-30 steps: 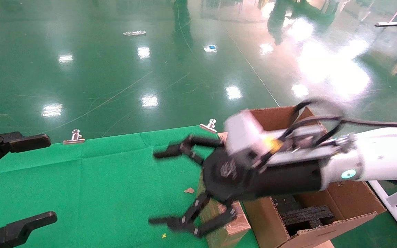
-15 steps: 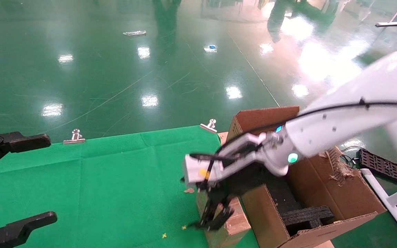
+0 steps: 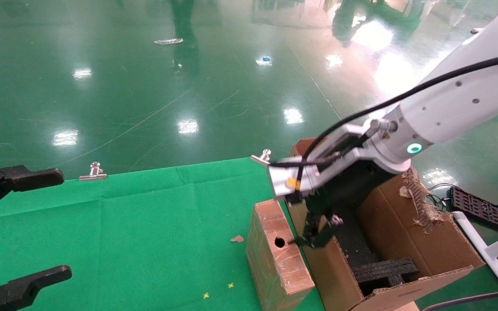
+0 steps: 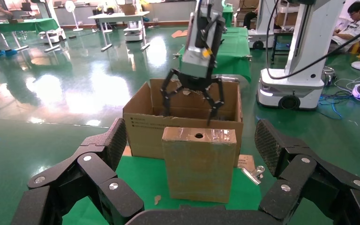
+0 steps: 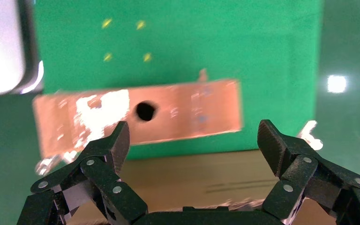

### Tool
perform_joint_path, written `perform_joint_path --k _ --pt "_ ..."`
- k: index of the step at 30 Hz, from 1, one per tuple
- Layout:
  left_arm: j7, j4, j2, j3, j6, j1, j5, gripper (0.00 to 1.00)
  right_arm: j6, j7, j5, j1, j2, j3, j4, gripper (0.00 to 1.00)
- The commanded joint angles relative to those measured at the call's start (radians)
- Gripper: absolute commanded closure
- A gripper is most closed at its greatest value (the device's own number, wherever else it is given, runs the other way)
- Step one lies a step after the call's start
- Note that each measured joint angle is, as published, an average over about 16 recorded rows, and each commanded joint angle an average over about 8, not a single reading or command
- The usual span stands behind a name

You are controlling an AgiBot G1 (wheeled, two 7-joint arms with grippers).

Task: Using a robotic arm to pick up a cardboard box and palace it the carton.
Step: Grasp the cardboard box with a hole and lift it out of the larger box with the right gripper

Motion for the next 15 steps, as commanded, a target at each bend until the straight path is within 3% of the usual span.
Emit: perform_joint_path --k 1,15 --pt "0.000 0.000 0.000 0.000 0.000 0.000 0.000 0.00 0.001 -0.009 0.007 0.039 -0.002 -0.069 0.001 0.00" --pt "0.000 0.000 0.000 0.001 0.000 0.000 -0.001 0.00 0.023 0.006 0.167 0.130 -0.049 -0.301 -0.005 0.00"
